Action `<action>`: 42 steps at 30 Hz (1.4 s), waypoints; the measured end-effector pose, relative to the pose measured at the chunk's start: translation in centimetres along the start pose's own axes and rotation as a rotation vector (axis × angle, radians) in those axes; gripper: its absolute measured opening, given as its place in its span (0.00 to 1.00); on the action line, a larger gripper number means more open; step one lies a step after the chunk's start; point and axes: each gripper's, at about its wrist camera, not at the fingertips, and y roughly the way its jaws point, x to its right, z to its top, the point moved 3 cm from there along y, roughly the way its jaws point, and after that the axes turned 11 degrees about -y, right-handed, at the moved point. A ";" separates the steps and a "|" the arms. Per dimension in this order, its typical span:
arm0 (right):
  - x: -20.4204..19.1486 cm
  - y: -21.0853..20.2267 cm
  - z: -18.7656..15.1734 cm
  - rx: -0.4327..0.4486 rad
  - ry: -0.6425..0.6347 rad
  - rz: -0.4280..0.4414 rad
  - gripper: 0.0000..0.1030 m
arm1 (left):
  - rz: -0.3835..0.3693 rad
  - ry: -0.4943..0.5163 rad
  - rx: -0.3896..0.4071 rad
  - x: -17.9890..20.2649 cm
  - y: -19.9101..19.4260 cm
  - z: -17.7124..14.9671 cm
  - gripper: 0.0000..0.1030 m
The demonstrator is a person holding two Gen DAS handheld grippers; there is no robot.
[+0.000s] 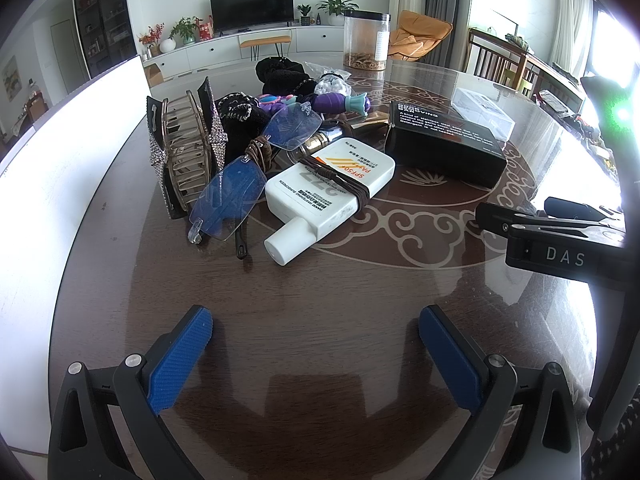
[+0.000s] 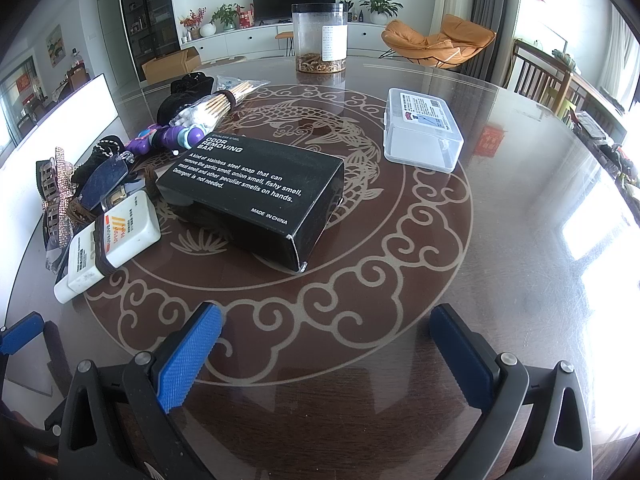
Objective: Organize objects
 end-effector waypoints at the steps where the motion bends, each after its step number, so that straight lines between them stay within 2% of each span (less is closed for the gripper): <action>1: 0.0 0.0 0.0 0.000 0.000 0.000 1.00 | 0.000 0.000 0.000 0.0 0.0 0.0 1.00; 9: 0.0 0.0 0.0 0.000 0.000 0.000 1.00 | 0.001 0.000 -0.002 0.0 0.0 0.0 1.00; 14: 0.0 0.0 0.0 0.000 0.000 0.000 1.00 | 0.016 0.015 -0.052 0.1 -0.3 0.1 1.00; 18: 0.0 0.0 0.0 0.000 0.000 0.000 1.00 | -0.037 -0.030 -0.015 -0.8 -2.9 0.5 1.00; 26: 0.0 0.0 0.0 0.000 0.000 0.000 1.00 | -0.013 -0.074 0.044 -3.0 -7.3 2.4 1.00; 33: 0.0 0.0 0.0 0.000 0.000 0.000 1.00 | -0.033 -0.067 0.142 -3.6 -12.5 4.4 1.00; 42: 0.0 0.0 0.0 0.000 0.000 0.000 1.00 | -0.036 -0.068 0.154 -3.3 -14.0 5.4 1.00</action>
